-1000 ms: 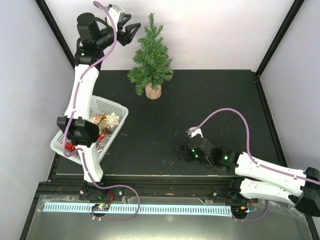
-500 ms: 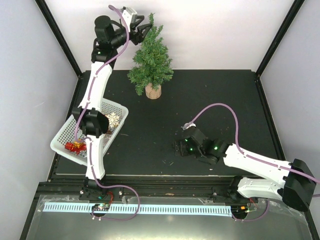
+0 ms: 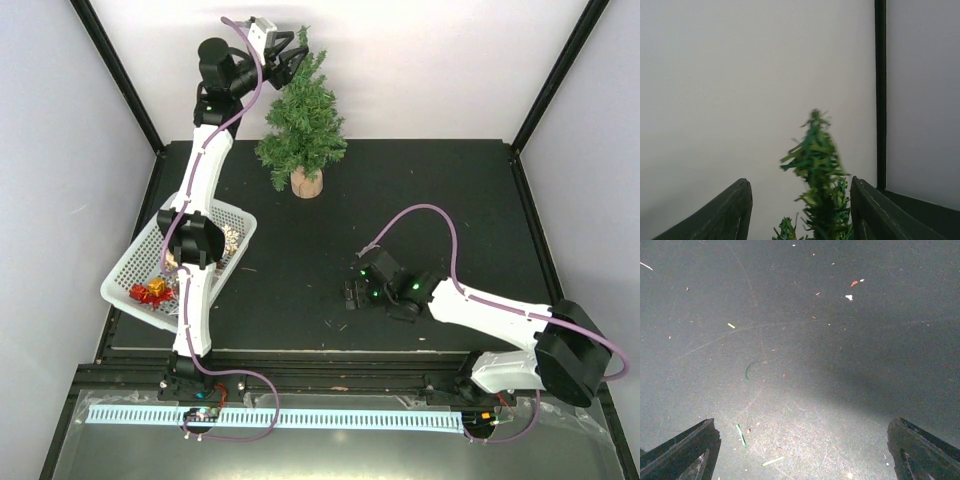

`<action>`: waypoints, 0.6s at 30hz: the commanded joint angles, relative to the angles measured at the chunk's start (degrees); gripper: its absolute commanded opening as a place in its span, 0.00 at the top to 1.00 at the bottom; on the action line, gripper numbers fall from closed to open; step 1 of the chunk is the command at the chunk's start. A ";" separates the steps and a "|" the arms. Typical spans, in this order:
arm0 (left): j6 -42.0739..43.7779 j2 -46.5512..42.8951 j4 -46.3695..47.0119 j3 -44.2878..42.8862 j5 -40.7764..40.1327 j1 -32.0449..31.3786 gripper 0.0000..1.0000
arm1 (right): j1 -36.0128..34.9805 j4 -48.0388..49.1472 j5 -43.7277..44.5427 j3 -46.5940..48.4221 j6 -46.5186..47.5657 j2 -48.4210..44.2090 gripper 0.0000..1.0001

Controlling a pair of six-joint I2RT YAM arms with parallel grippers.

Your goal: Decorate the small christmas tree

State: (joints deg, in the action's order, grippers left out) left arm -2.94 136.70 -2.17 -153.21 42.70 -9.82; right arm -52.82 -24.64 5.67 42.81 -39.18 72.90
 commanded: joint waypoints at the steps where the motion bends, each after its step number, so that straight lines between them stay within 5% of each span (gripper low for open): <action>1: -2.58 1.76 3.40 -4.13 1.43 -0.63 0.46 | 0.68 2.32 -1.90 1.50 0.64 1.38 0.08; 13: 2.71 2.16 2.24 -5.06 -0.43 -2.79 0.54 | 1.29 4.37 -3.19 0.19 0.60 2.78 0.09; 18: 2.85 3.12 2.33 -6.22 -2.11 -3.16 0.66 | 1.65 5.17 -3.36 -0.96 0.34 2.27 0.09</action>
State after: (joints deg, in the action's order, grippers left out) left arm -1.65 138.23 -0.62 -156.03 42.30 -12.32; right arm -51.77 -21.56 2.96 42.76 -39.05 75.70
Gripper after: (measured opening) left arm 0.368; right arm 0.914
